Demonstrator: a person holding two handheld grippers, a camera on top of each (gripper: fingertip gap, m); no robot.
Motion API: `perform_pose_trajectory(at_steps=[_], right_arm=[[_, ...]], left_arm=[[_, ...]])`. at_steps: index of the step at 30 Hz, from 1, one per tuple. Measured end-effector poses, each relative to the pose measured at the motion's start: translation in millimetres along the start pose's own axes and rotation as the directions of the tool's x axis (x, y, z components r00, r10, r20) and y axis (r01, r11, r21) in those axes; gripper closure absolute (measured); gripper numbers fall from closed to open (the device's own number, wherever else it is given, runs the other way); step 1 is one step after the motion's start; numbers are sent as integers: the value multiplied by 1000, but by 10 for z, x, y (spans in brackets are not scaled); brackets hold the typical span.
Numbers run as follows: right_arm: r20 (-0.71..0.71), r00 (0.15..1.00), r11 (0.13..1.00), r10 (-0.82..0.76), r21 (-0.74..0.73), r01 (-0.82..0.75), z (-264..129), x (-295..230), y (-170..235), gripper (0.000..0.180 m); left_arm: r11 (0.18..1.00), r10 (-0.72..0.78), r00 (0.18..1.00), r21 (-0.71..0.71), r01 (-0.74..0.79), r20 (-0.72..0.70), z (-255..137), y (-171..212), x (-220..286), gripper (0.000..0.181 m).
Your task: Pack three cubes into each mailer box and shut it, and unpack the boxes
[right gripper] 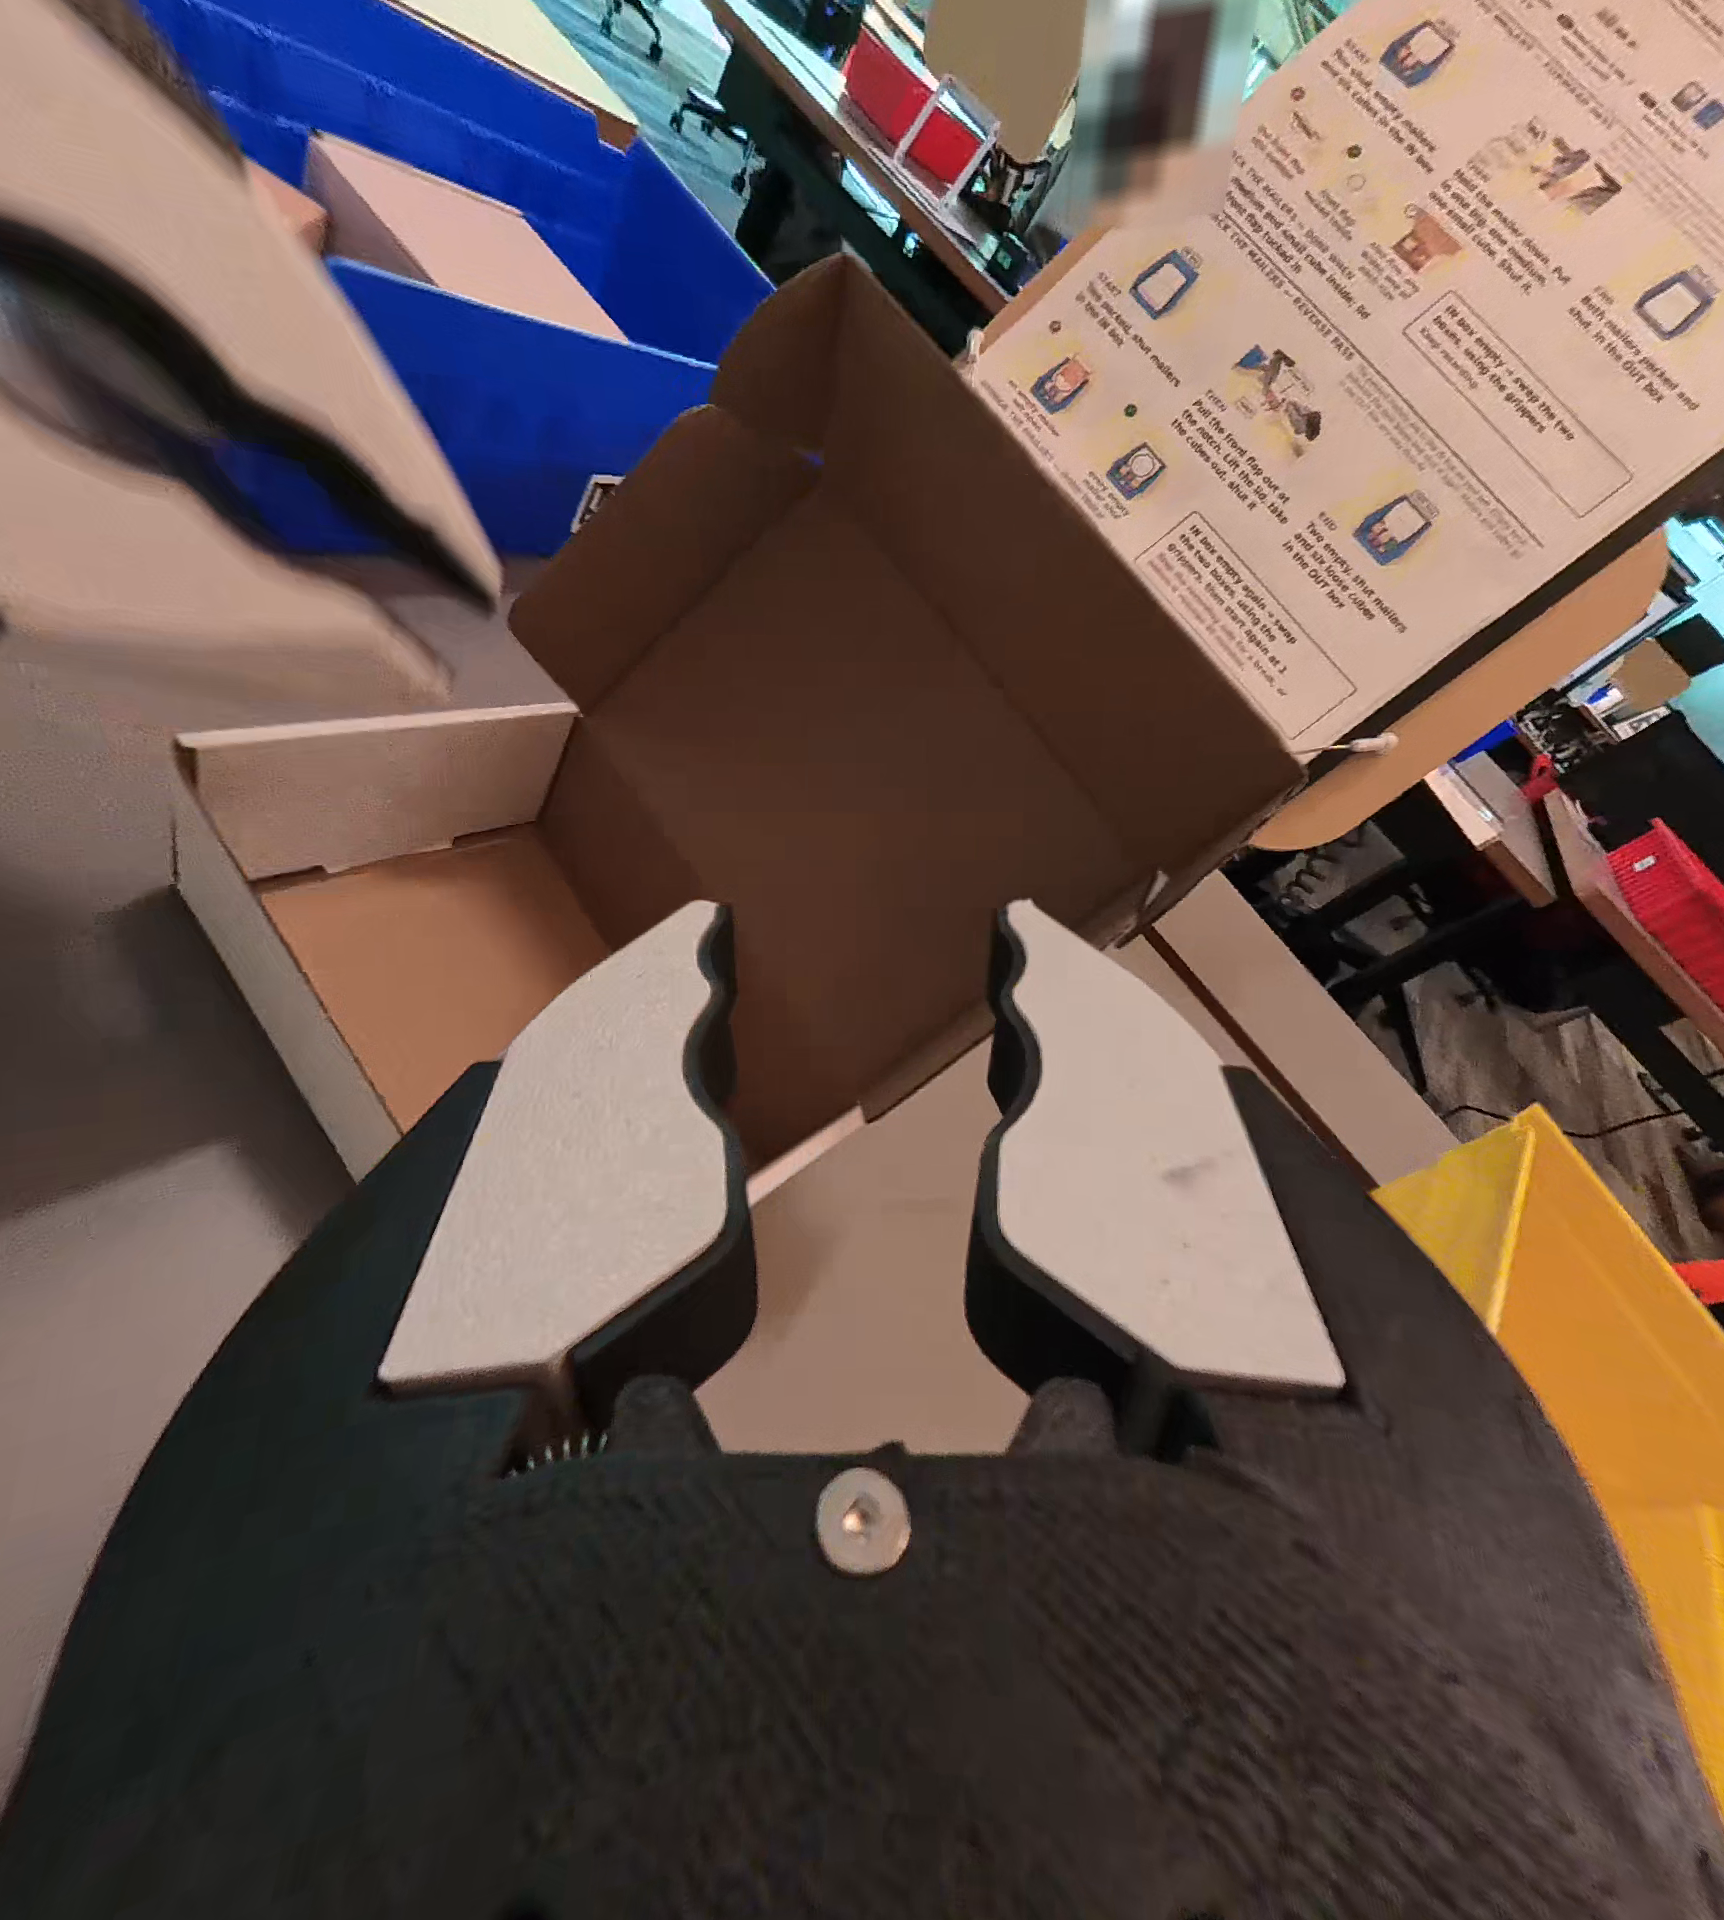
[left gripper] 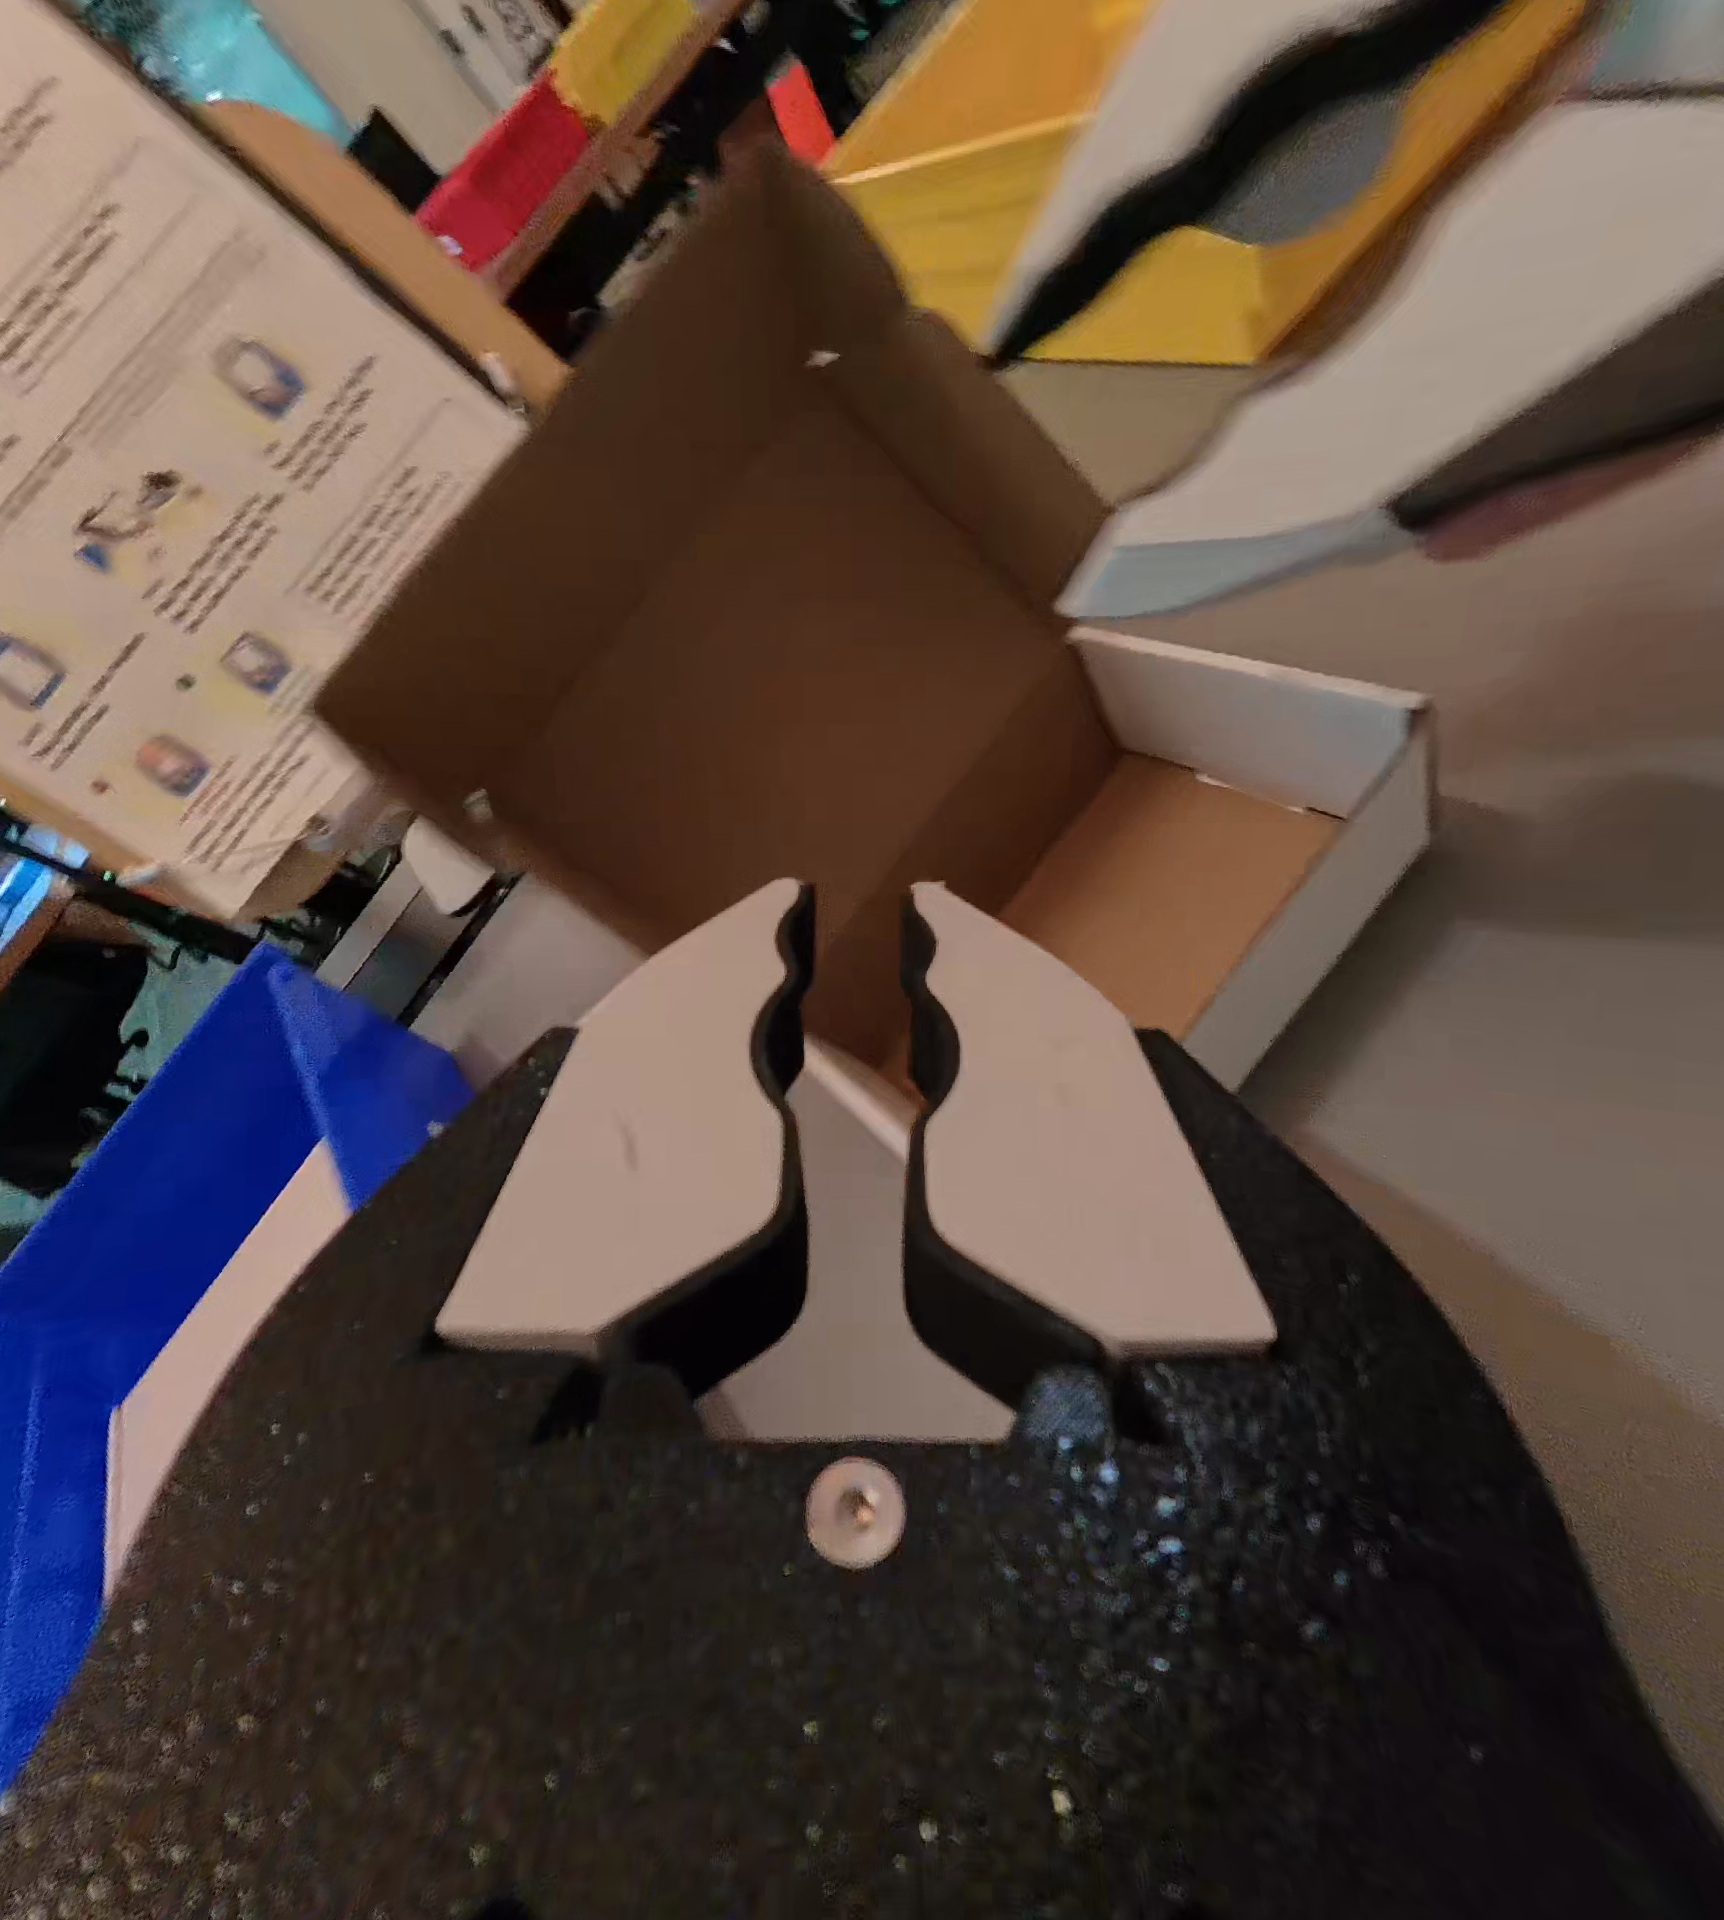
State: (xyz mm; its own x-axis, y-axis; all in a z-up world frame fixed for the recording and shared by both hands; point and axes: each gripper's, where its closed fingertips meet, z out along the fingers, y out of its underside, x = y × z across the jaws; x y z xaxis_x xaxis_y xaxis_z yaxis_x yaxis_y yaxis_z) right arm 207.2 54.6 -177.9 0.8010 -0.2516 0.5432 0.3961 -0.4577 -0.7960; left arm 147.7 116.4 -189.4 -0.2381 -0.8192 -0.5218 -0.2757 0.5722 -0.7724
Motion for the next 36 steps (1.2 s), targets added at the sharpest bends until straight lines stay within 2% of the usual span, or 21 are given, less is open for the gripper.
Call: perform_pose_trajectory(at_steps=[1,5,9,11,15,18,21,24,33,34,36], right_arm=[[3,1000,1000,5,6,-5,-4,-23,-2,133],[46,999,999,20,46,-22,-24,-104,-39,133],[98,995,997,29,73,-37,-18,-163,-58,133],[108,994,997,19,73,-27,-6,-164,-37,133],[159,986,995,47,81,-61,-8,-178,-6,131],[227,971,990,67,108,-94,-38,-235,-10,129],[259,964,992,58,97,-86,-63,-229,34,128],[276,957,989,86,91,-116,-97,-175,42,125],[330,940,990,87,74,-117,-213,-155,119,122],[334,939,990,88,75,-119,-219,-156,115,121],[340,935,988,101,76,-135,-232,-152,97,121]], left_arm=[[999,-35,999,7,35,27,-57,28,-138,166],[982,-185,969,-10,189,167,-307,317,-730,166],[918,-365,888,-52,394,280,-559,782,-1226,166],[898,-385,881,-111,427,276,-602,1014,-1358,165],[838,-312,938,-420,348,153,-542,1534,-1505,152],[800,-241,968,-580,157,-70,-450,1749,-1572,140],[740,-207,954,-672,7,-218,-326,1926,-1625,134],[689,-271,898,-722,-70,-346,-233,2003,-1505,131],[449,-443,838,-888,-102,-320,-120,2393,-1347,136],[423,-444,841,-899,-109,-310,-128,2424,-1342,150],[393,-388,886,-915,-89,-253,-135,2420,-1464,154]])
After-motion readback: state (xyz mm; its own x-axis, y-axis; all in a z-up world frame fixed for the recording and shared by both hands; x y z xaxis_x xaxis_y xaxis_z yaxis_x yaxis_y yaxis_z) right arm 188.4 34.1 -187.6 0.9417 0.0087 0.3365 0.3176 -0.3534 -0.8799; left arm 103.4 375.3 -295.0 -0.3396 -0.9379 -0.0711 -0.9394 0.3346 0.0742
